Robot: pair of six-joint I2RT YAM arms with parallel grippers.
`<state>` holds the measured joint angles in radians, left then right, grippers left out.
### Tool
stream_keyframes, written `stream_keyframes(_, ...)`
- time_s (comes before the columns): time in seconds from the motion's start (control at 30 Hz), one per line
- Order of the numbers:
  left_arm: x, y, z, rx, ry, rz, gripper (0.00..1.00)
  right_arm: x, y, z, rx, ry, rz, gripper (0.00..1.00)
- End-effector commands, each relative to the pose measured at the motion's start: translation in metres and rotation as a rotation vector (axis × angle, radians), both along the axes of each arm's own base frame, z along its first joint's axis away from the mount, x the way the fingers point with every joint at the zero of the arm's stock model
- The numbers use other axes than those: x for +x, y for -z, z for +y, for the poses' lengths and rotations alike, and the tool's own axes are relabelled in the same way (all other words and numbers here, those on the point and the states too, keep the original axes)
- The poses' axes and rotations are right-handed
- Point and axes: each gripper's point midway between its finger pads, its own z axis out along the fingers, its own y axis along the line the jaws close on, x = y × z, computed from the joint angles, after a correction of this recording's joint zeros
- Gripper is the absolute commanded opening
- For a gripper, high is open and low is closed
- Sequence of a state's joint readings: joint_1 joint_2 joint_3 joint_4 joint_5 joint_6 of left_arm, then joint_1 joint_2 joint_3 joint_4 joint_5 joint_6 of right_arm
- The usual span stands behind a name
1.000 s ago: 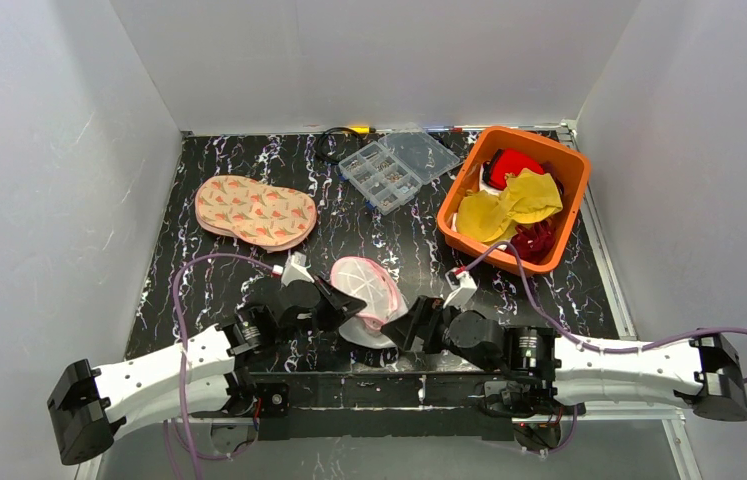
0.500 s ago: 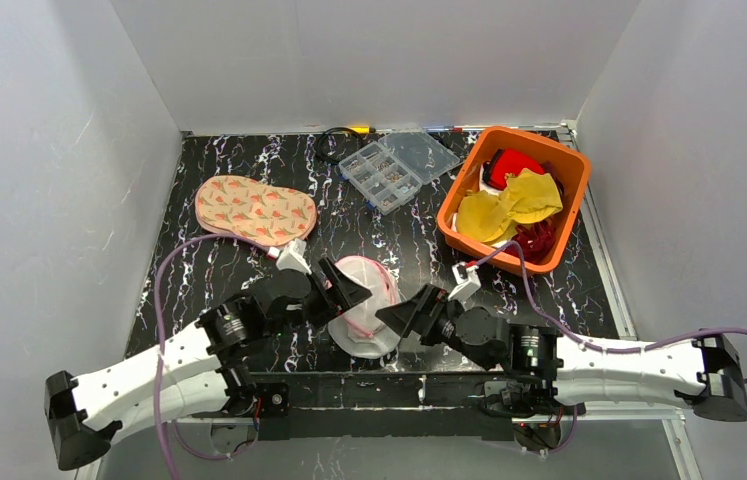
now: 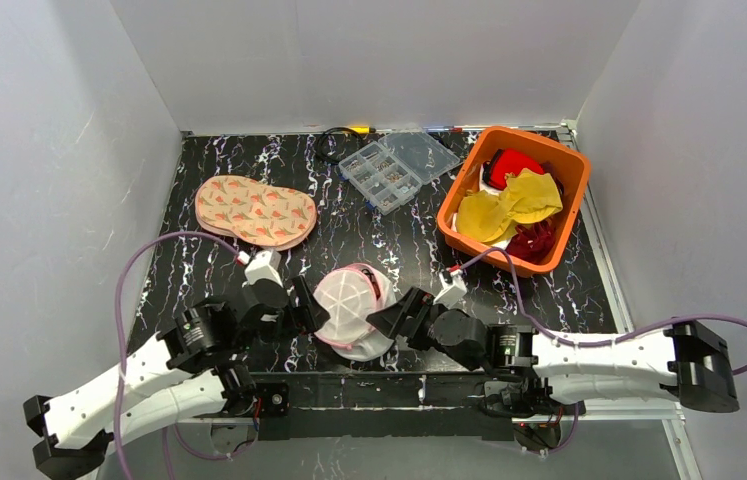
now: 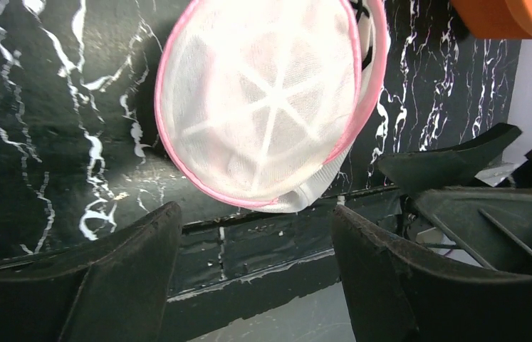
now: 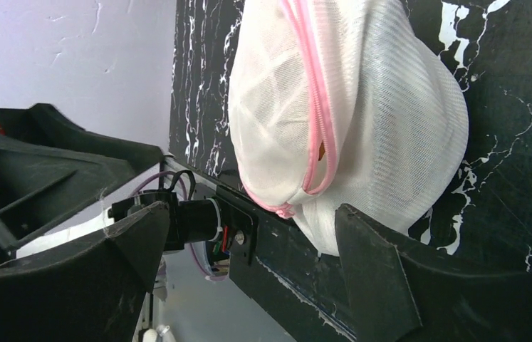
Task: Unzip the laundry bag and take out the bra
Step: Pick up the laundry bag at the center of the board.
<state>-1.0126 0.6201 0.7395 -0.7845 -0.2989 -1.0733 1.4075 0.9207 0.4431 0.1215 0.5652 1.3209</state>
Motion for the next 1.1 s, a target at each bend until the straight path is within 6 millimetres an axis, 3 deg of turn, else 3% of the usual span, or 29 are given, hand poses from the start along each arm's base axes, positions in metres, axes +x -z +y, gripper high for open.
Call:
stream_keyframes(0.0,0.004,-0.014,0.036,0.106,-0.040,-0.083,0.73,0.005,-0.016,0.017,0.065,0.014,-0.004,0.92)
stream_keyframes(0.27,0.002,-0.010,0.043,0.094,-0.070,-0.085,0.72,0.010,-0.004,0.036,-0.014,-0.003,-0.025,0.87)
stream_keyframes(0.5,-0.001,0.001,0.043,0.089,-0.078,-0.058,0.72,0.009,0.026,0.046,-0.115,-0.031,0.009,0.87)
stream_keyframes(0.7,-0.004,0.009,0.044,0.075,-0.086,-0.039,0.72,0.009,0.037,0.053,-0.144,-0.049,0.027,0.80)
stream_keyframes(0.77,-0.005,0.011,0.043,0.066,-0.088,-0.036,0.72,0.010,0.042,0.054,-0.156,-0.049,0.027,0.72)
stream_keyframes(0.87,-0.006,0.012,0.044,0.058,-0.090,-0.037,0.71,0.014,0.041,0.054,-0.157,-0.051,0.005,0.48)
stream_keyframes(0.93,-0.006,0.010,0.047,0.054,-0.098,-0.043,0.71,0.016,0.033,0.055,-0.168,-0.062,-0.038,0.30)
stream_keyframes(1.07,-0.006,-0.001,0.062,0.047,-0.140,-0.079,0.70,0.018,-0.001,0.062,-0.220,-0.161,-0.208,0.03)
